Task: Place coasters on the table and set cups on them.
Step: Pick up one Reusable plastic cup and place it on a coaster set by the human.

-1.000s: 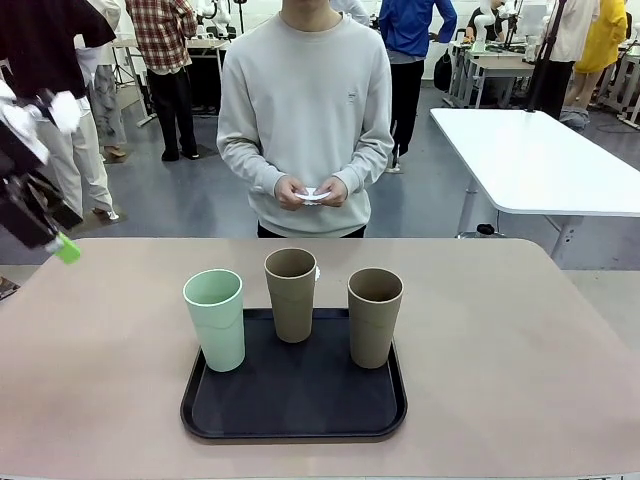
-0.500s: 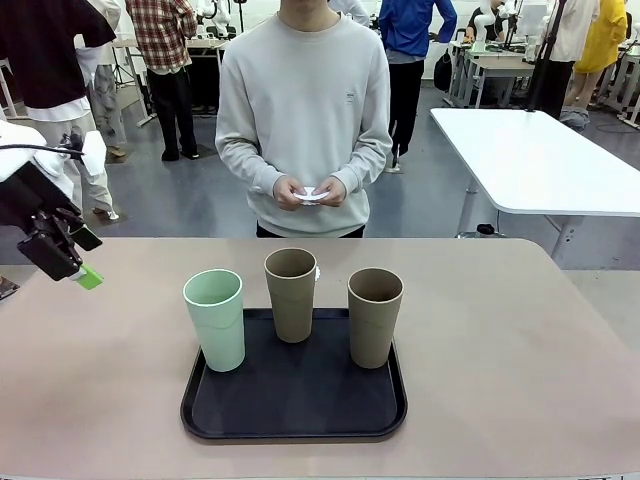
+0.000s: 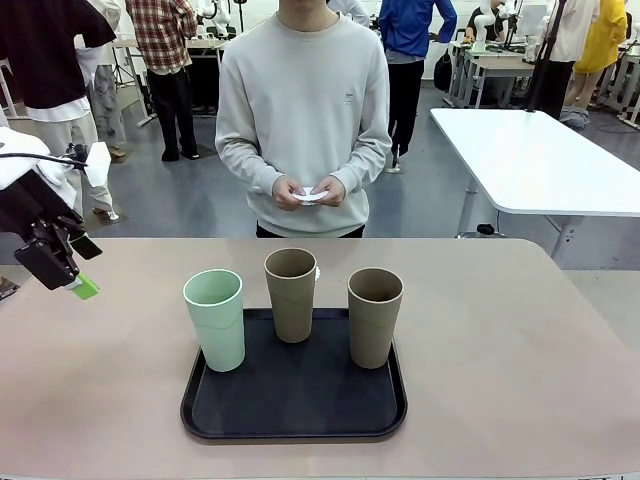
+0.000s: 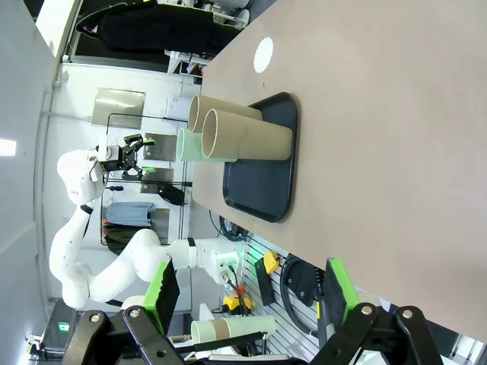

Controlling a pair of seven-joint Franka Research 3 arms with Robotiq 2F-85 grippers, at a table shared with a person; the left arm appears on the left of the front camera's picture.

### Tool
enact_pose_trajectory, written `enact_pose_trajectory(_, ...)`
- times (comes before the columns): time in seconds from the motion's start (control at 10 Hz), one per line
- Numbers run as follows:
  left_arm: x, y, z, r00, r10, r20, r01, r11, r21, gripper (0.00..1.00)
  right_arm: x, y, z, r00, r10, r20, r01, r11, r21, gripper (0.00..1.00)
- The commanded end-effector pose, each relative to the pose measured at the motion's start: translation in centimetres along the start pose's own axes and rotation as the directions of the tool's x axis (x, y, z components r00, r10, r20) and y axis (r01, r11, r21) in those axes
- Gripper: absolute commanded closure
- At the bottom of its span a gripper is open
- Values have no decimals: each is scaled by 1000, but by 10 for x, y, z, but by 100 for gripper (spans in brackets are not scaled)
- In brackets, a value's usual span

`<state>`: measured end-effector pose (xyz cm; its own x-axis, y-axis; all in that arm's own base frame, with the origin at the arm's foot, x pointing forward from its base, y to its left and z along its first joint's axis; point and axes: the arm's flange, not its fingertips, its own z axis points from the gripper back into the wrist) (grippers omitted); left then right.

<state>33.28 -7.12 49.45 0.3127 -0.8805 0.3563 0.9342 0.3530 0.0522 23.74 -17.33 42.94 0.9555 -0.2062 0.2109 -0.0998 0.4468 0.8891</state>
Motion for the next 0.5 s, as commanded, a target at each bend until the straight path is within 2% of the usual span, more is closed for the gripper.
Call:
enact_pose_trajectory(0.0, -5, 14, -17, 994, -76, 76, 78, 997, -21, 0, 2, -1, 0, 1000, 2, 13, -2, 1000, 5, 0)
enact_pose_trajectory(0.1, -13, 26, -30, 970, -173, 169, 180, 983, -26, 0, 2, -1, 0, 1000, 2, 13, -2, 1000, 5, 0)
enact_pose_trajectory(0.2, -22, 40, -40, 929, -223, 295, 244, 969, -35, 0, 2, -1, 0, 1000, 2, 13, -2, 1000, 5, 0)
enact_pose_trajectory(0.3, -33, 47, -52, 882, -257, 395, 291, 956, -28, 0, 2, -1, 0, 1000, 2, 13, -2, 1000, 5, 0)
enact_pose_trajectory(0.4, -44, 51, -67, 842, -232, 488, 294, 954, -54, 0, 2, -1, 0, 1000, 2, 13, -2, 1000, 5, 0)
